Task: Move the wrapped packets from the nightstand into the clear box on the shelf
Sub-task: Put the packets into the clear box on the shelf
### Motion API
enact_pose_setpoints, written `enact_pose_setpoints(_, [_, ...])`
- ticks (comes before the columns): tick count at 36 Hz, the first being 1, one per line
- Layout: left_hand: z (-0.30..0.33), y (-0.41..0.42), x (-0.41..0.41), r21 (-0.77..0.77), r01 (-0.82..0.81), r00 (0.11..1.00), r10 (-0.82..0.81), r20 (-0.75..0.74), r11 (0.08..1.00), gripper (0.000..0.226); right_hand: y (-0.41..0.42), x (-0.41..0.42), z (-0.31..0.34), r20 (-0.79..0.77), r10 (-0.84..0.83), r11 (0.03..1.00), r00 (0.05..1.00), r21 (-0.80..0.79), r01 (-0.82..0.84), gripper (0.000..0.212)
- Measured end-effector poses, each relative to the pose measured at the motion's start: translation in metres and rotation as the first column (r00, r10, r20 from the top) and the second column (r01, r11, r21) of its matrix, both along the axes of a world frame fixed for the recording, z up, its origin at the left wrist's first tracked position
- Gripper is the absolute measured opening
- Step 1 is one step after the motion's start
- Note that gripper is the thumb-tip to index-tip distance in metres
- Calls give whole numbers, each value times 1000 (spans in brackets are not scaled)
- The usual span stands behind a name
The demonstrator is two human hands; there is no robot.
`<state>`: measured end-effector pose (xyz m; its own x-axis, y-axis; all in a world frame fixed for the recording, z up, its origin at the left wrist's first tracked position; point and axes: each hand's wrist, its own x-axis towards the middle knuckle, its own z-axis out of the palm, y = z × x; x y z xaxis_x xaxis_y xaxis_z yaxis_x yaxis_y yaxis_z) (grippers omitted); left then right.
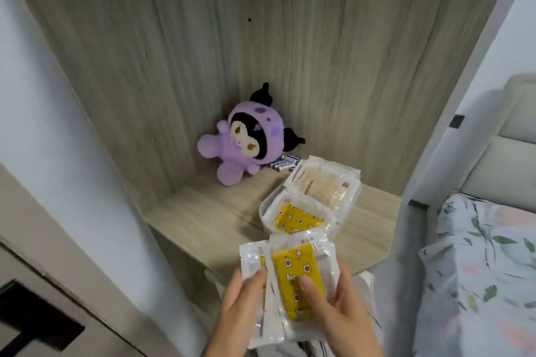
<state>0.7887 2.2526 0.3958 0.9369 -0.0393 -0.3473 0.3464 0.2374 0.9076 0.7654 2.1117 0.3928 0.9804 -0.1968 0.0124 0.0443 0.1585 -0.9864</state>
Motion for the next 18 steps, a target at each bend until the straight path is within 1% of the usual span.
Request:
enact_pose_setpoints(1, [4, 2, 5, -16, -4, 1000, 4, 10, 1000, 66, 7, 6, 2, 39, 7, 1000, 999, 5, -7, 47])
enact_pose_setpoints(2, [5, 4, 11, -31, 4, 1000, -3, 31, 999, 80, 14, 11, 3, 85, -12, 1000, 996, -21, 14, 46])
enact_pose_setpoints(3, [10, 5, 18, -25, 1, 998, 0, 61, 1000, 82, 20, 18, 1, 131, -45, 992, 990, -108, 60, 47])
enact_pose_setpoints(5, [19, 6, 33, 1, 70, 985, -69, 158, 998, 67, 30, 31, -2, 221, -93, 927, 971, -336, 165, 48])
enact_pose_setpoints(7, [19, 8, 49, 72, 110, 966, -124, 227, 991, 54, 38, 43, -4, 254, -124, 841, 959, -487, 237, 45])
enact_pose_setpoints(9, [17, 12, 62, 66, 123, 952, -137, 273, 990, 43, 45, 51, -7, 260, -142, 773, 955, -574, 271, 48])
enact_pose_setpoints(10, [14, 15, 67, 56, 141, 946, -151, 286, 988, 41, 49, 54, -10, 257, -141, 746, 956, -608, 273, 50])
enact_pose_setpoints(13, [5, 22, 79, 62, 203, 929, -213, 303, 977, 46, 55, 60, -23, 271, -153, 660, 950, -688, 303, 58])
enact_pose_setpoints(14, [-1, 24, 82, 67, 224, 923, -234, 306, 972, 50, 56, 61, -28, 295, -167, 622, 941, -709, 332, 61])
enact_pose_setpoints(16, [-12, 29, 87, 85, 258, 913, -272, 304, 962, 68, 59, 64, -38, 331, -185, 561, 925, -738, 376, 65])
enact_pose_setpoints(17, [-18, 32, 89, 96, 285, 907, -301, 296, 954, 78, 60, 65, -41, 343, -181, 548, 922, -743, 385, 65])
enact_pose_setpoints(18, [-24, 36, 92, 99, 314, 903, -329, 277, 944, 88, 59, 67, -42, 345, -170, 563, 923, -735, 378, 65])
